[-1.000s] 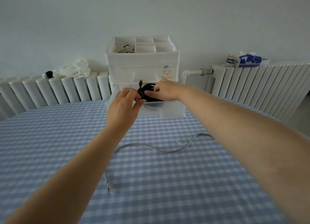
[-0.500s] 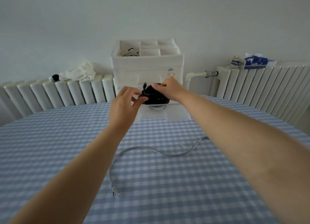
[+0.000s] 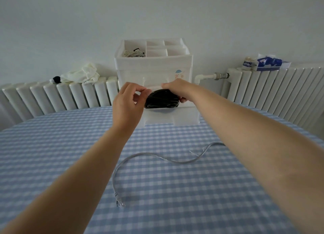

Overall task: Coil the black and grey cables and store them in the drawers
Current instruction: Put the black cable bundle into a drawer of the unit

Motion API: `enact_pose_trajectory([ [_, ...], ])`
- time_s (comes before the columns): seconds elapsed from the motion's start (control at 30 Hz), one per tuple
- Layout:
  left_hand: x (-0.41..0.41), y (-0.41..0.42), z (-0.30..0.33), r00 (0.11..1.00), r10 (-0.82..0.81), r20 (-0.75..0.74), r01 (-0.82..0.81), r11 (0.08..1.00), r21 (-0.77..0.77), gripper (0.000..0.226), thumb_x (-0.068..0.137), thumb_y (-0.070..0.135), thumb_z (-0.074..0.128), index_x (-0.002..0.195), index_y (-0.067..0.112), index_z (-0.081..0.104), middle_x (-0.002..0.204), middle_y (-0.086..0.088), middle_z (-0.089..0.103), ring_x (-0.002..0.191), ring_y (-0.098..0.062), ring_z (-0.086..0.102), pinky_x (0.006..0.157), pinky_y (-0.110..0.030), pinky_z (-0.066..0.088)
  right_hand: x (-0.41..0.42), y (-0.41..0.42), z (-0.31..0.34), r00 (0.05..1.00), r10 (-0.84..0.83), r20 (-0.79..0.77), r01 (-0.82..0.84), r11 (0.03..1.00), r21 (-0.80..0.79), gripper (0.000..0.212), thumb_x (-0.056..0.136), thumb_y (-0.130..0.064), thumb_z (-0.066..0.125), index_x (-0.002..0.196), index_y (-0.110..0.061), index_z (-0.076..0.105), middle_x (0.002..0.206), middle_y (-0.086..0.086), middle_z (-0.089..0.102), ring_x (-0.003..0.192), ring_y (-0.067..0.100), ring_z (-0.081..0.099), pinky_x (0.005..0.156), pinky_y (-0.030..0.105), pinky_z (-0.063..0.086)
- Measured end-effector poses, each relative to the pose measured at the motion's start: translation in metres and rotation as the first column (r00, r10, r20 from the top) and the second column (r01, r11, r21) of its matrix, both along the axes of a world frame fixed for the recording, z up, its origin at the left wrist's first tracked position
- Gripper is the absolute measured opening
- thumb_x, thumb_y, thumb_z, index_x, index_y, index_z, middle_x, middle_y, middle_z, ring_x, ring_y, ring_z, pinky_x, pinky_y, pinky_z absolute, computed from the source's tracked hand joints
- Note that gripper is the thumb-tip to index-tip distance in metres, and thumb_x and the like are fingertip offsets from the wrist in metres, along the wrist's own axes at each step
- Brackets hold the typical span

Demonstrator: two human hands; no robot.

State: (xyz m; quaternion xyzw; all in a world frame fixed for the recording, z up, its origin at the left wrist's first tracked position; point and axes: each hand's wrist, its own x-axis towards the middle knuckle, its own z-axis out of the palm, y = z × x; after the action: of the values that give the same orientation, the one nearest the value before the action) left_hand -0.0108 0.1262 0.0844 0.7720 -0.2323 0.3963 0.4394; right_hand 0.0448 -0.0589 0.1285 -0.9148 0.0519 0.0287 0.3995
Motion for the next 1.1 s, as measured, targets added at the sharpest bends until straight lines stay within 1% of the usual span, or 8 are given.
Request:
enact_pose_trajectory([
  [0.1, 0.001, 0.0, 0.0, 1.0, 0.026, 0.012, -0.026, 0.999, 0.038, 0.017, 0.091, 0.026, 0.063, 0.089, 0.009, 0.066, 0.09, 0.007, 0.059, 0.068, -0.007, 0.055, 0.063, -0.01, 0.042, -0.001, 0.002, -0.003, 0.996, -0.066, 0.065, 0.063, 0.997, 0.047, 0.029, 0.096, -0.042, 0.042, 0.095, -0.015, 0.051, 0.081, 0.006, 0.05, 0.058, 0.019, 0.046, 0.052, 0.026, 0.039],
  [0.2, 0.014, 0.004, -0.006, 0.991, 0.112, -0.069, -0.098, 0.977, 0.187, 0.019, 0.093, 0.028, 0.059, 0.093, 0.011, 0.067, 0.097, 0.002, 0.061, 0.075, -0.013, 0.06, 0.065, -0.023, 0.045, 0.001, 0.004, -0.01, 0.986, -0.112, 0.127, 0.116, 0.993, -0.029, 0.059, 0.099, -0.05, 0.035, 0.129, -0.002, 0.05, 0.112, 0.011, 0.057, 0.082, 0.03, 0.064, 0.072, 0.038, 0.058],
  [0.33, 0.021, 0.008, -0.015, 0.916, 0.346, -0.204, -0.22, 0.857, 0.466, 0.045, 0.099, 0.042, 0.04, 0.094, 0.009, 0.069, 0.092, -0.006, 0.067, 0.077, -0.024, 0.059, 0.063, -0.03, 0.037, -0.004, 0.002, -0.013, 0.998, 0.021, 0.063, -0.017, 0.998, -0.062, 0.059, 0.096, -0.055, 0.043, 0.11, -0.001, 0.064, 0.083, 0.003, 0.059, 0.083, 0.024, 0.066, 0.086, 0.037, 0.056],
  [0.47, 0.015, 0.008, -0.021, 0.993, 0.117, 0.009, -0.102, 0.817, 0.568, 0.037, 0.091, 0.046, 0.055, 0.106, 0.016, 0.07, 0.103, -0.001, 0.07, 0.097, -0.024, 0.063, 0.089, -0.035, 0.04, -0.016, 0.001, -0.01, 0.984, 0.143, 0.102, -0.099, 0.932, -0.35, 0.058, 0.101, -0.051, 0.03, 0.097, -0.003, 0.062, 0.085, 0.011, 0.061, 0.088, 0.027, 0.06, 0.08, 0.032, 0.044],
  [0.53, 0.019, 0.005, -0.03, 0.996, 0.047, 0.079, -0.087, 0.763, 0.64, 0.029, 0.085, 0.035, 0.068, 0.104, 0.014, 0.07, 0.1, -0.004, 0.071, 0.094, -0.028, 0.065, 0.087, -0.04, 0.043, -0.022, -0.005, -0.012, 0.973, 0.157, 0.171, -0.076, 0.912, -0.404, 0.056, 0.103, -0.047, 0.026, 0.092, -0.003, 0.059, 0.09, 0.012, 0.061, 0.089, 0.027, 0.058, 0.077, 0.034, 0.041],
  [0.73, 0.027, -0.003, -0.017, 0.946, 0.324, 0.011, -0.277, 0.788, 0.549, 0.039, 0.083, 0.037, 0.07, 0.118, 0.021, 0.062, 0.112, -0.004, 0.058, 0.107, -0.028, 0.049, 0.092, -0.038, 0.034, -0.035, -0.028, -0.026, 0.849, -0.027, 0.528, 0.154, 0.968, -0.197, 0.037, 0.101, -0.042, 0.034, 0.095, -0.014, 0.058, 0.093, 0.0, 0.067, 0.085, 0.021, 0.06, 0.074, 0.036, 0.049],
  [0.9, 0.023, -0.021, -0.001, 0.922, 0.364, -0.129, -0.23, 0.786, 0.573, 0.037, 0.086, 0.045, 0.064, 0.093, 0.014, 0.044, 0.062, 0.004, 0.046, 0.062, -0.022, 0.047, 0.061, -0.032, 0.034, -0.039, -0.045, -0.043, 0.845, -0.092, 0.526, 0.169, 0.98, -0.1, 0.025, 0.1, -0.037, 0.042, 0.101, -0.018, 0.058, 0.098, -0.005, 0.066, 0.091, 0.017, 0.062, 0.075, 0.033, 0.049],
  [1.1, 0.044, -0.04, 0.001, 0.898, 0.421, -0.125, -0.271, 0.756, 0.596, 0.025, 0.092, 0.035, 0.054, 0.077, 0.014, 0.052, 0.059, 0.003, 0.048, 0.062, -0.022, 0.049, 0.052, -0.029, 0.033, -0.05, -0.051, -0.059, 0.82, -0.1, 0.563, 0.25, 0.948, -0.195, 0.026, 0.097, -0.027, 0.051, 0.119, -0.013, 0.056, 0.131, 0.005, 0.046, 0.125, 0.021, 0.038, 0.092, 0.025, 0.033],
])
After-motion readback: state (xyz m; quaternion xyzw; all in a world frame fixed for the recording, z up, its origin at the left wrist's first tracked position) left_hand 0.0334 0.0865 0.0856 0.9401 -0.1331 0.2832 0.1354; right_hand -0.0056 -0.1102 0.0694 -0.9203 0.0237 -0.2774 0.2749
